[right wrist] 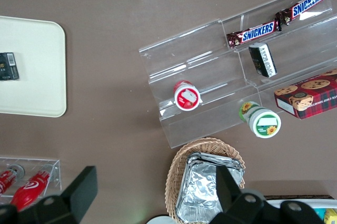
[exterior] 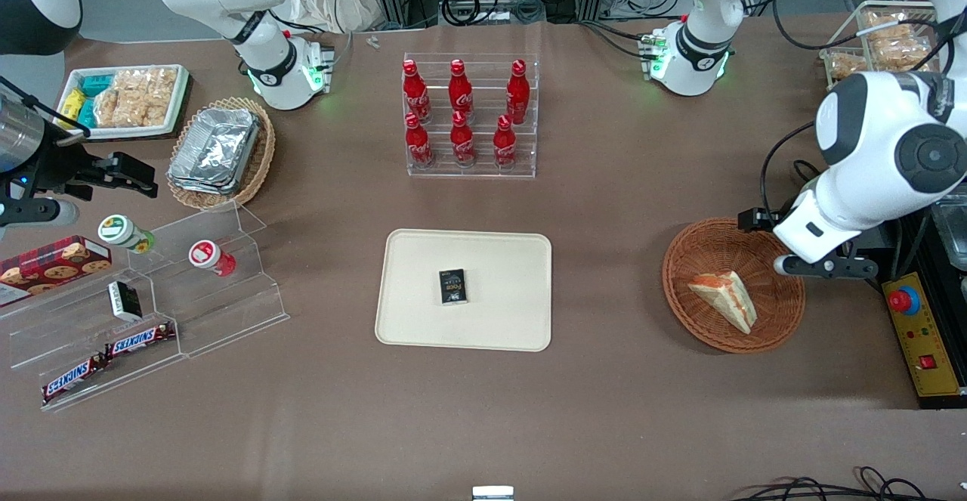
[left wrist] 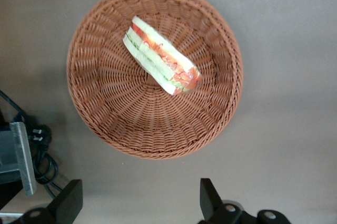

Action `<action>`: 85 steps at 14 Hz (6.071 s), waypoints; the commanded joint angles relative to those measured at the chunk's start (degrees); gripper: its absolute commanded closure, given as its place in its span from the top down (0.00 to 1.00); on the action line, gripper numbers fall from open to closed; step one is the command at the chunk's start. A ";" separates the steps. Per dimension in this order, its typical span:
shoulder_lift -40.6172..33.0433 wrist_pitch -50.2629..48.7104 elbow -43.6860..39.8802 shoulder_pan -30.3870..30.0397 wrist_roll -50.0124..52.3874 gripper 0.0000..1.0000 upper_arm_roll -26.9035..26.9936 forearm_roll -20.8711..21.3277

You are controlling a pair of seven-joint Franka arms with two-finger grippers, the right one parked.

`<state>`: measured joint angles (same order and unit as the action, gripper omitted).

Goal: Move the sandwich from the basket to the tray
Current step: 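Lower the open left gripper over the wrapped sandwich in the wicker basket, then close the left gripper on the sandwich's wrapped edge, then lift the sandwich up out of the basket with the left gripper, then carry the sandwich over the cream tray with the left gripper, then lower the sandwich onto the tray and open the left gripper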

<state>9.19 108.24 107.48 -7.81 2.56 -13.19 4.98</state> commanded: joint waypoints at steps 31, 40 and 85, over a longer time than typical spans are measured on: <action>15.51 28.34 4.67 -2.65 32.34 0.69 0.36 -4.89; 5.85 4.04 -3.92 -1.94 32.25 0.01 -1.13 -5.15; 30.38 1.63 -27.42 19.60 36.12 1.00 -15.99 11.10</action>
<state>44.28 113.03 79.20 13.64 38.24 -29.16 16.01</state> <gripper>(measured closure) 0.000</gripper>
